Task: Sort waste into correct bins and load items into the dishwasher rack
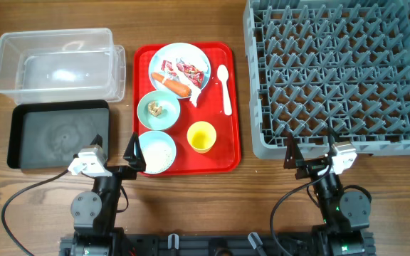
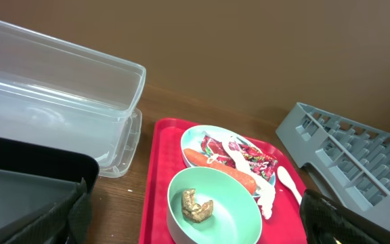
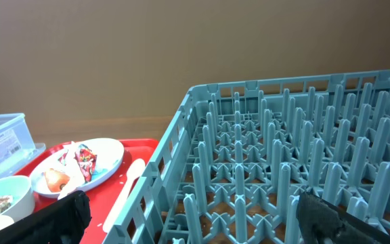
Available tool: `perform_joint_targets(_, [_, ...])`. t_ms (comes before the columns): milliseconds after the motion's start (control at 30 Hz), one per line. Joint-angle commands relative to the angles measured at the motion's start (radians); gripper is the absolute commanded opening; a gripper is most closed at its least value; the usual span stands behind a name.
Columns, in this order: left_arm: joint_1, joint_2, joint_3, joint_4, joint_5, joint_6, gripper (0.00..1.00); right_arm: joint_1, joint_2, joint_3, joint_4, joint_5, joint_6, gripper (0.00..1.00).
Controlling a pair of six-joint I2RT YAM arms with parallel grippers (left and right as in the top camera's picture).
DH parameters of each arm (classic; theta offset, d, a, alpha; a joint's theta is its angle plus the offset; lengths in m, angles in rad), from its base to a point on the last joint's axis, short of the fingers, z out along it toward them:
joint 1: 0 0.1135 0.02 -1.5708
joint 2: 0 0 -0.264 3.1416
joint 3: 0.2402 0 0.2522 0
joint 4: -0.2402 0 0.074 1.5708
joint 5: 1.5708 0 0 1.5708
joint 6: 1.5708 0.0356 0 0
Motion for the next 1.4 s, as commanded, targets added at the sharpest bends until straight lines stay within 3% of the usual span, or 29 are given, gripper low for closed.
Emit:
perform_joint_targets(0, [-0.005, -0.007, -0.005, -0.005, -0.006, 0.016, 1.0, 0.004, -0.004, -0.002, 0.005, -0.016, 0.01, 1.0])
perform_joint_targets(1367, [-0.005, -0.007, -0.005, -0.005, -0.006, 0.016, 1.0, 0.004, -0.004, -0.002, 0.056, -0.072, 0.008, 1.0])
